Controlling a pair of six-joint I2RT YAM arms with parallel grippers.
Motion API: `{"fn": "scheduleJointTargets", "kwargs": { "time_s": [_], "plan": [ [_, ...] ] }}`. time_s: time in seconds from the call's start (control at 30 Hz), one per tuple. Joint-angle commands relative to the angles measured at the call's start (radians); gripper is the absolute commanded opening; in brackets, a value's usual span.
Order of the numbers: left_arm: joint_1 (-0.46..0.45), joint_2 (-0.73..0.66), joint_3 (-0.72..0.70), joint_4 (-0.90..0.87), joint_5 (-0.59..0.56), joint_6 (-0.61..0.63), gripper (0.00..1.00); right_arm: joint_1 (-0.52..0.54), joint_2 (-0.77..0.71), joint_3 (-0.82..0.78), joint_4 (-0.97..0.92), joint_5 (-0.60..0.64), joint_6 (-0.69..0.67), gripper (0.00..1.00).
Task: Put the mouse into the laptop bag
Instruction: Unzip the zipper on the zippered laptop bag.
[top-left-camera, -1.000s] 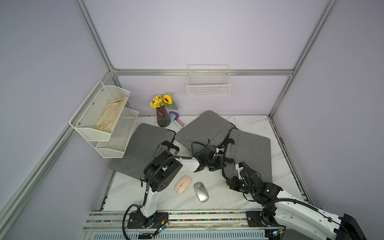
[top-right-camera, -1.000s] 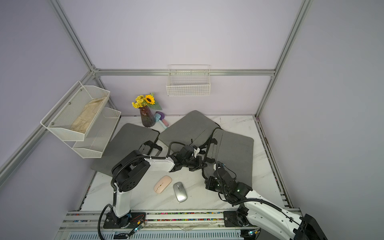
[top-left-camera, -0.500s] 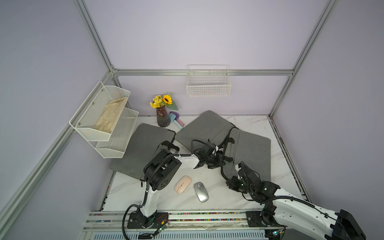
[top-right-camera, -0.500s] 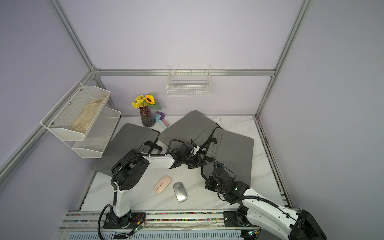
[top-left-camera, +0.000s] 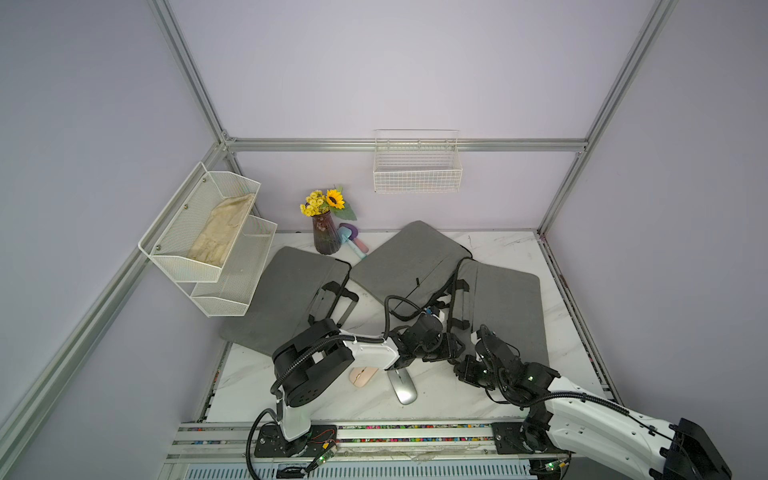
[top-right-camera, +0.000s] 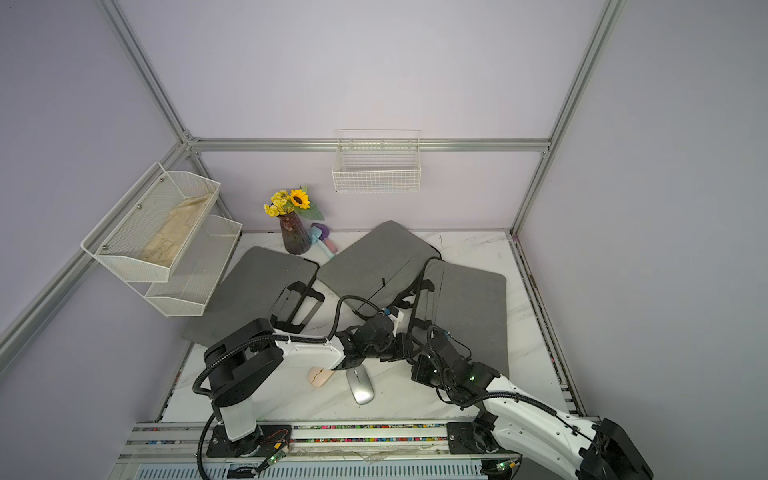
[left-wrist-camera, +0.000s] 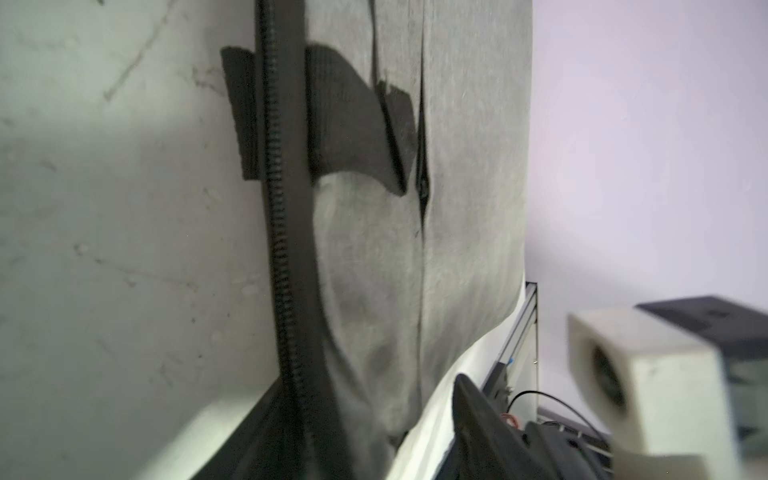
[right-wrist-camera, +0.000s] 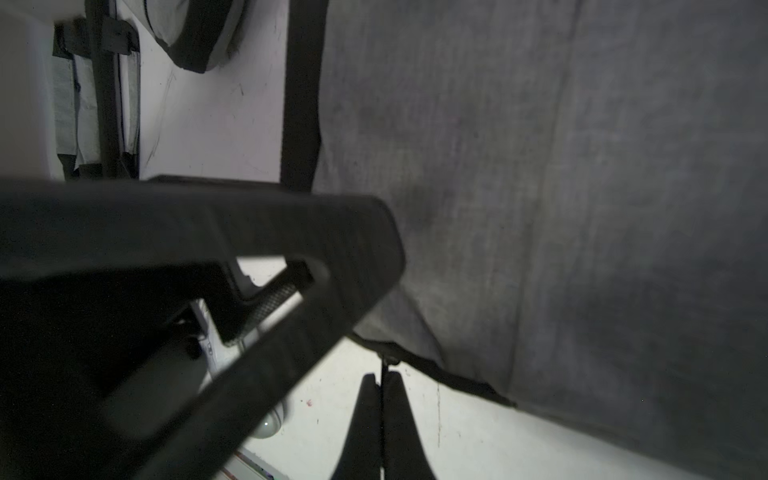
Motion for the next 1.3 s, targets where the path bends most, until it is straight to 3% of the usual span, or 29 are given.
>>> {"fn": "scheduleJointTargets", "kwargs": {
  "time_s": [0.0,0.1,0.27,0.47,0.7,1.0,1.27],
  "plan": [
    [-0.009,0.009,-0.044,0.103,-0.018,-0.042,0.45,0.006,-0.02,0.028,0.024,0.011,0.009,0.0],
    [-0.011,0.023,-0.044,0.11,-0.029,-0.049,0.2,0.006,-0.012,0.02,0.022,0.014,0.016,0.0],
    [-0.006,-0.009,-0.032,0.06,-0.084,-0.021,0.0,0.005,-0.003,-0.006,0.006,0.006,0.042,0.0],
    [0.065,-0.013,0.013,0.002,-0.077,0.001,0.0,0.005,0.002,-0.002,-0.086,0.026,0.063,0.0],
    [0.155,-0.01,0.063,-0.043,-0.03,0.031,0.0,0.005,-0.09,0.011,-0.191,0.033,0.121,0.0],
    [0.181,-0.043,0.104,-0.088,-0.031,0.058,0.0,0.004,-0.105,0.036,-0.285,0.015,0.217,0.0],
    [0.215,-0.037,0.256,-0.221,-0.05,0.104,0.0,0.005,-0.117,0.071,-0.371,-0.002,0.241,0.0]
  ]
}}
